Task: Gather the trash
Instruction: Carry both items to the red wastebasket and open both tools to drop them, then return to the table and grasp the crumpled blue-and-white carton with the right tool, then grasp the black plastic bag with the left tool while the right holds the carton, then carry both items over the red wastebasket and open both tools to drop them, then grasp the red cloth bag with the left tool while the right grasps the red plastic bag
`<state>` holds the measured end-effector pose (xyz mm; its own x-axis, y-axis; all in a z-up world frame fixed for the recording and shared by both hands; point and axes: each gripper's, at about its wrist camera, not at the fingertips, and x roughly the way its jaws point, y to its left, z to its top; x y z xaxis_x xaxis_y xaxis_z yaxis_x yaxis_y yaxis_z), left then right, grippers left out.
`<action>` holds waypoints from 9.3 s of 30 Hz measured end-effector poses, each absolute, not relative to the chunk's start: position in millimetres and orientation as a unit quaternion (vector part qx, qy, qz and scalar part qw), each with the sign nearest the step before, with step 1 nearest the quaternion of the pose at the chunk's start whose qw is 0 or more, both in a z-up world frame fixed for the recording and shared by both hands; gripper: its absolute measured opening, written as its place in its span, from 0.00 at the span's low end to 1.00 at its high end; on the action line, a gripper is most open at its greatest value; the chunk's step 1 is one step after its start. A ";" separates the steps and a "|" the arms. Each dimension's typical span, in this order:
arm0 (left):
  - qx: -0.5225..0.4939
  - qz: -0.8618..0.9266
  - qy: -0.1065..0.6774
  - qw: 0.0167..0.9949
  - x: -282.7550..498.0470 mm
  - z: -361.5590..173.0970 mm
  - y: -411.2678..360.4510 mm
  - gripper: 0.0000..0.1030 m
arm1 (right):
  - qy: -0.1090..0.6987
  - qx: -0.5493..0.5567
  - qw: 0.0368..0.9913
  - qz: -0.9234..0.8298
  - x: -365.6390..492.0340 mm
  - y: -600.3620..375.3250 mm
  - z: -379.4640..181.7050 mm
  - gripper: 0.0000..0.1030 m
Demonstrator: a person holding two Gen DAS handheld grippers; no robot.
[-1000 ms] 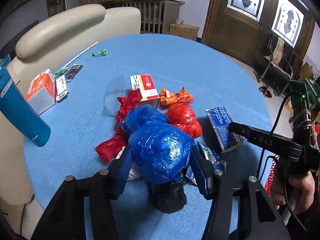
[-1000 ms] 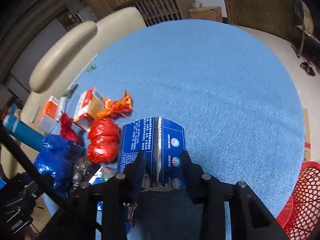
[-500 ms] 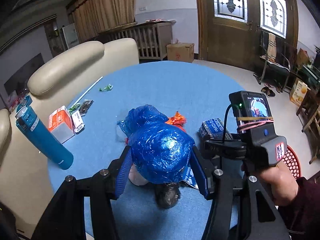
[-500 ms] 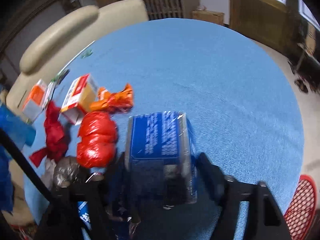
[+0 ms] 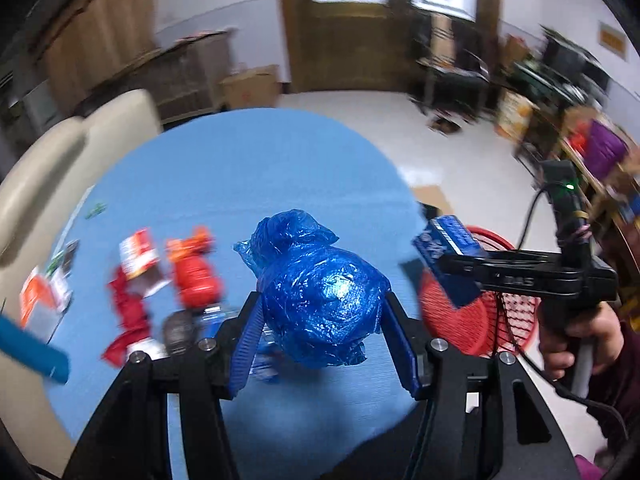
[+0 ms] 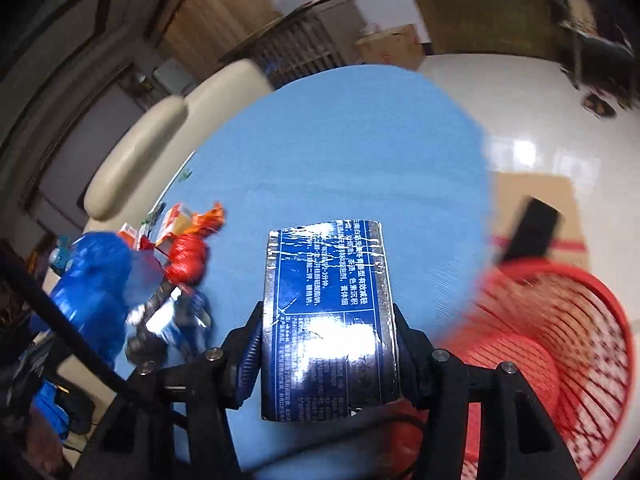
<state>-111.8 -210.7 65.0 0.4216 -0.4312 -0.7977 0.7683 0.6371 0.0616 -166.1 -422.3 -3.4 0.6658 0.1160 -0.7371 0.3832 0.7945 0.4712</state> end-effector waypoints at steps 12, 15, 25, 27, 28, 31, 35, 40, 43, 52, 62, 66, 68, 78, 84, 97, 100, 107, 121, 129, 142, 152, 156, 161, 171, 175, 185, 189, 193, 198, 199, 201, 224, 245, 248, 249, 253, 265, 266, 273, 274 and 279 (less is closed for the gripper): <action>0.325 -0.442 0.434 0.715 -173.5 -8.1 -353.6 0.60 | 0.417 0.444 0.782 -0.133 -284.3 -497.9 -70.2 0.62; 0.341 -0.430 0.450 0.704 -173.7 -24.8 -367.9 0.63 | 0.418 0.443 0.780 -0.143 -294.6 -504.3 -71.7 0.65; 0.360 -0.413 0.390 0.740 -186.6 -8.8 -362.1 0.69 | 0.404 0.407 0.803 -0.164 -296.5 -494.3 -64.5 0.68; 0.363 -0.407 0.370 0.752 -187.8 -1.7 -356.9 0.70 | 0.401 0.404 0.805 -0.165 -294.5 -492.5 -61.9 0.68; 0.365 -0.401 0.359 0.760 -188.2 3.3 -352.2 0.70 | 0.401 0.402 0.807 -0.166 -293.0 -491.3 -59.8 0.68; 0.365 -0.381 0.336 0.780 -186.2 15.1 -339.4 0.70 | 0.398 0.393 0.812 -0.169 -286.4 -486.8 -52.2 0.68; 0.361 -0.341 0.315 0.809 -176.7 30.8 -320.2 0.71 | 0.393 0.385 0.819 -0.164 -277.0 -478.2 -39.6 0.68; 0.338 -0.309 0.316 0.831 -159.7 45.9 -297.0 0.71 | 0.386 0.363 0.834 -0.152 -258.9 -460.6 -18.1 0.68; 0.330 -0.295 0.311 0.841 -155.5 51.9 -284.6 0.71 | 0.380 0.350 0.844 -0.143 -248.7 -449.2 -6.6 0.68; 0.310 -0.288 0.308 0.852 -148.8 58.3 -260.8 0.71 | 0.381 0.322 0.858 -0.125 -225.8 -424.3 11.8 0.68; 0.289 -0.287 0.315 0.857 -144.3 57.6 -243.9 0.71 | 0.394 0.304 0.859 -0.118 -209.9 -406.7 17.4 0.68; 0.282 -0.283 0.318 0.860 -140.8 56.9 -236.5 0.71 | 0.397 0.296 0.861 -0.115 -203.3 -399.9 20.7 0.68; 0.273 -0.278 0.323 0.862 -135.5 57.1 -228.1 0.71 | 0.399 0.290 0.863 -0.112 -198.1 -395.2 23.5 0.68; 0.179 -0.159 0.395 0.887 -67.4 35.3 -104.4 0.72 | 0.414 0.245 0.875 -0.061 -152.8 -351.4 36.0 0.68; 0.110 -0.079 0.424 0.895 -37.3 25.2 -20.4 0.72 | 0.432 0.221 0.874 0.000 -109.8 -301.9 36.1 0.68; 0.054 -0.127 0.465 0.875 -32.2 4.5 -0.6 0.72 | 0.464 0.121 0.874 0.077 -41.7 -227.7 -0.6 0.68; 0.048 -0.152 0.473 0.867 -32.3 2.9 -10.3 0.72 | 0.473 0.080 0.872 0.092 -23.4 -220.6 -15.4 0.70; 0.045 -0.194 0.473 0.858 -32.7 5.6 -23.0 0.72 | 0.477 0.002 0.868 0.134 4.2 -205.9 -28.0 0.78; 0.023 -0.241 0.504 0.829 -29.2 -4.1 -39.8 0.72 | 0.464 -0.073 0.872 0.141 32.4 -201.0 -40.2 0.78; 0.008 -0.245 0.517 0.820 -22.5 -6.1 -41.3 0.72 | 0.450 -0.064 0.882 0.126 28.1 -201.3 -41.4 0.70; 0.039 -0.238 0.535 0.809 -7.0 -20.0 -84.5 0.72 | 0.446 0.012 0.893 0.055 -11.0 -256.1 -35.9 0.70; 0.035 -0.217 0.538 0.814 1.2 -33.6 -87.3 0.24 | 0.412 0.083 0.907 0.024 -65.2 -289.2 -18.0 0.70; 0.041 -0.224 0.526 0.819 -9.0 -28.1 -87.2 0.21 | 0.397 0.106 0.912 0.019 -82.6 -295.4 -12.0 0.70; 0.055 -0.240 0.506 0.827 -27.4 -10.5 -99.1 0.20 | 0.382 0.125 0.916 0.005 -106.0 -308.4 -4.3 0.70; 0.121 -0.293 0.463 0.828 -73.9 15.5 -143.8 0.20 | 0.369 0.175 0.913 -0.029 -154.9 -345.8 -1.0 0.70; 0.151 -0.318 0.447 0.822 -89.4 19.9 -167.1 0.20 | 0.368 0.189 0.909 -0.046 -176.4 -361.1 -3.5 0.70; 0.215 -0.374 0.438 0.789 -121.6 15.0 -221.7 0.20 | 0.354 0.234 0.901 -0.090 -230.4 -405.2 -7.0 0.70; 0.242 -0.396 0.433 0.773 -134.1 11.5 -244.8 0.20 | 0.348 0.255 0.896 -0.105 -247.8 -421.8 -11.4 0.70; 0.272 -0.417 0.428 0.755 -147.7 5.7 -270.1 0.20 | 0.344 0.268 0.892 -0.116 -259.1 -434.7 -14.5 0.70; 0.293 -0.437 0.427 0.736 -157.8 -1.4 -292.2 0.20 | 0.339 0.281 0.889 -0.127 -269.0 -446.8 -15.9 0.71; 0.295 -0.441 0.429 0.731 -159.6 -3.4 -297.7 0.20 | 0.338 0.285 0.887 -0.129 -271.3 -449.2 -17.2 0.71; 0.301 -0.447 0.430 0.724 -163.9 -5.8 -306.2 0.20 | 0.337 0.292 0.885 -0.135 -276.5 -454.8 -19.4 0.71; 0.349 -0.430 0.388 0.737 -185.2 -9.1 -342.7 0.51 | 0.308 0.363 0.868 -0.141 -304.1 -483.6 -28.9 0.75; 0.338 -0.369 0.351 0.791 -165.3 27.3 -292.7 0.51 | 0.316 0.326 0.884 -0.108 -262.3 -450.0 -5.0 0.75; 0.336 -0.368 0.351 0.793 -163.7 27.5 -290.7 0.51 | 0.318 0.323 0.885 -0.106 -259.1 -447.9 -4.4 0.75; 0.335 -0.367 0.351 0.794 -162.9 28.0 -289.5 0.51 | 0.319 0.322 0.885 -0.106 -258.4 -447.1 -3.9 0.75; 0.330 -0.366 0.354 0.795 -160.8 28.5 -286.1 0.51 | 0.320 0.319 0.886 -0.105 -255.5 -444.3 -1.8 0.75; 0.283 -0.327 0.383 0.816 -127.2 27.7 -237.3 0.56 | 0.325 0.298 0.894 -0.082 -223.5 -430.7 16.0 0.75; 0.274 -0.317 0.390 0.820 -120.6 26.8 -228.0 0.56 | 0.326 0.290 0.896 -0.076 -216.2 -426.5 20.1 0.75; 0.191 -0.215 0.436 0.853 -59.6 16.8 -125.6 0.56 | 0.349 0.239 0.906 -0.028 -153.5 -382.7 35.0 0.75; 0.182 -0.202 0.440 0.856 -52.9 15.5 -113.3 0.56 | 0.355 0.234 0.905 -0.019 -141.3 -373.6 34.3 0.75; 0.117 -0.140 0.461 0.869 -17.7 8.6 -39.0 0.56 | 0.380 0.212 0.900 0.015 -91.1 -333.5 29.8 0.75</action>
